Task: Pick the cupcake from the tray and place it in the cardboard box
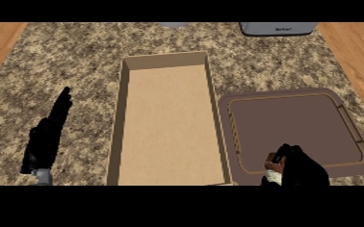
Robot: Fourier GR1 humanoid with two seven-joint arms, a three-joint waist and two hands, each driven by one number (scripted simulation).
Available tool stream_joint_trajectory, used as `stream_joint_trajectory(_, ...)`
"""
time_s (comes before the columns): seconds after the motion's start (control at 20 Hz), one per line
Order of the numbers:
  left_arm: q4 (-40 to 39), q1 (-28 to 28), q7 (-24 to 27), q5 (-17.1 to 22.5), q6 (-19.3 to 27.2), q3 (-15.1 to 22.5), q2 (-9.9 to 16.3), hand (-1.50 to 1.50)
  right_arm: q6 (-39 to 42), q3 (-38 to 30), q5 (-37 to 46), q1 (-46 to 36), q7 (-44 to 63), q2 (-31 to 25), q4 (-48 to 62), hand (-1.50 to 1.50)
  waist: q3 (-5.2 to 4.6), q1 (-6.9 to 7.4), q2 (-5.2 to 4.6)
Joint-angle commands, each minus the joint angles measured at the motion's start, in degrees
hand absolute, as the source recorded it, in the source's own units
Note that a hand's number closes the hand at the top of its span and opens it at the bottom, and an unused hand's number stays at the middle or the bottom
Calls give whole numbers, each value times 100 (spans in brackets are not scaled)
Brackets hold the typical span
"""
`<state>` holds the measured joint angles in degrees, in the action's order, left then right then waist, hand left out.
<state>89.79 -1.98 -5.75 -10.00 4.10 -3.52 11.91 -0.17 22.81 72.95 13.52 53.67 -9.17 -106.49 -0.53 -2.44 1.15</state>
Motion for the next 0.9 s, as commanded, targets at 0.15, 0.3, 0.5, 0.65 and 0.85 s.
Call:
stream_joint_trajectory(0.15, 37, 69, -59, -23, -19, 36, -31, 0, 268, 2053, 2059, 1448, 1399, 512, -1973, 150, 37, 73, -59)
stream_joint_trajectory(0.3, 76, -117, -15, -13, -25, 103, -124, 0, -364, 2651, 2439, 1373, 966, 557, -2373, 150, 43, 117, -52)
stream_joint_trajectory(0.5, -111, -43, 298, -6, -136, 52, -13, 0, -470, 3377, 2917, 881, 640, 785, -2690, 150, 43, 160, -68)
stream_joint_trajectory(0.65, -29, 210, -31, 29, -171, 74, -28, 0, -264, 3526, 2825, 400, 510, 892, -2883, 150, 46, 209, -98)
stream_joint_trajectory(0.85, -112, 266, -1, 44, -237, 66, 3, 0, -192, 3773, 2805, -192, 914, 879, -2675, 150, 38, 296, -127)
